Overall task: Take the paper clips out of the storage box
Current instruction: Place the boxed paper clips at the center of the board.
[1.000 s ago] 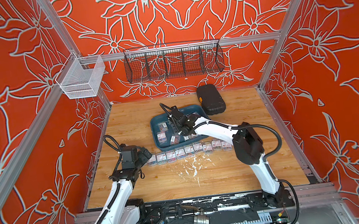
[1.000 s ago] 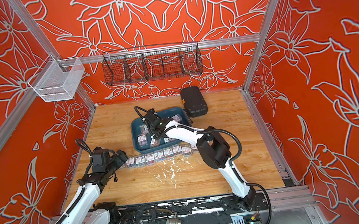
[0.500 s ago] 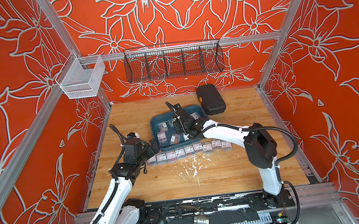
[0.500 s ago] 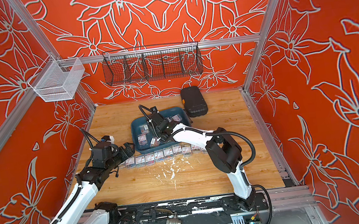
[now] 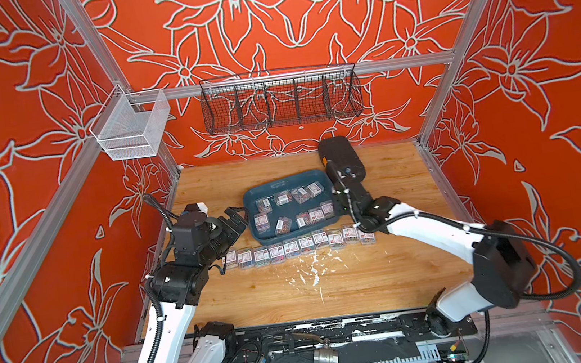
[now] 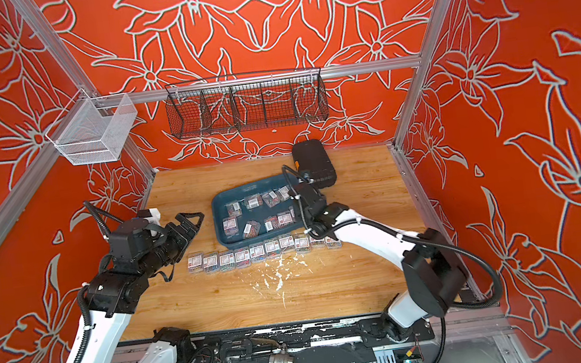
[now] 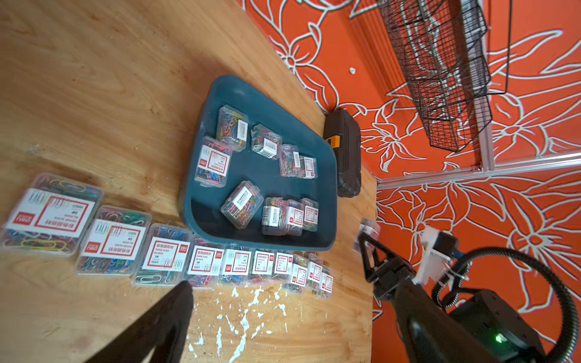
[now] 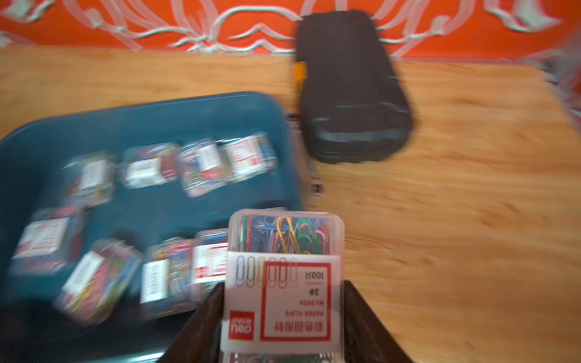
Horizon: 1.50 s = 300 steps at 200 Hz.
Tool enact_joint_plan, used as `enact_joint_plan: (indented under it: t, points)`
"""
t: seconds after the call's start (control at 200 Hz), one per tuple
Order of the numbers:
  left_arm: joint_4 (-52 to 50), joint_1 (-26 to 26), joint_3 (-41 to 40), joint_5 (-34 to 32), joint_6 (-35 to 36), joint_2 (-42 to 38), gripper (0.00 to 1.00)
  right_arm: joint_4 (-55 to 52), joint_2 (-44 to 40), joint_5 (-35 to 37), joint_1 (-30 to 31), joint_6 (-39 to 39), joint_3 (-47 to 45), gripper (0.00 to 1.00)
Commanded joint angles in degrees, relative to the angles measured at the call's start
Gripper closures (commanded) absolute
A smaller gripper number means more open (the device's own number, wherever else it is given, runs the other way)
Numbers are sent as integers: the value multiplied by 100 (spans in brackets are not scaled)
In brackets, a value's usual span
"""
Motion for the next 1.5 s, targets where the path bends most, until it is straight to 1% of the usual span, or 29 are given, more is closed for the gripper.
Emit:
enact_joint_plan:
  t: [0.0,0.15,0.2,0.275,0.39,0.485,0.61,0.716,0.816,0.971,1.081,1.151,1.276,1.351,1.396,1.456,1.496]
  points:
    - [-271,-17,153,-33,-179,89,3,-124,-268,350,-265,636,-620,57]
    - [7,-16,-43,-123,-188,119,3,-435,-311,684,-509,1209,-1093,57]
    - [139,-17,-84,-44,-154,153,3,-533,-262,719,-602,1403,-1183,58]
    - [175,-16,-54,41,-136,232,3,-601,-218,650,-762,1613,-1289,60]
    - [413,-19,-184,117,-182,325,3,-517,-238,612,-938,1799,-1499,60]
    - [735,-19,-411,134,-140,415,3,-291,-175,409,-1089,1796,-1626,60]
    - [1098,-16,-677,92,122,559,3,-3,81,72,-1223,1771,-1684,60]
    - [1066,-16,-786,-237,412,616,3,102,258,-50,-1299,1785,-1711,61]
    - [920,-16,-906,-664,705,590,3,118,223,-82,-1350,1845,-1825,61]
    - [918,-16,-1287,-1230,1557,438,3,12,-211,-21,-1352,1981,-2157,61]
    - [1181,-16,-1704,-1797,1887,314,2,14,-523,-80,-1353,2076,-2470,61]
    - [1386,-17,-1974,-2020,2052,276,3,12,-665,-60,-1357,2115,-2638,60]
    - [1766,-16,-2390,-2349,2226,273,3,212,-772,-299,-1351,1913,-2764,59]
    - [1947,-12,-2629,-2567,2067,273,2,261,-724,-443,-1353,1845,-2744,55]
    - [2050,-9,-2719,-2527,2040,256,3,278,-687,-506,-1354,1811,-2731,54]
    - [2246,-12,-2889,-2500,2038,247,3,252,-674,-543,-1351,1801,-2737,49]
    - [2379,-8,-3012,-2579,1978,260,2,242,-693,-534,-1353,1781,-2741,45]
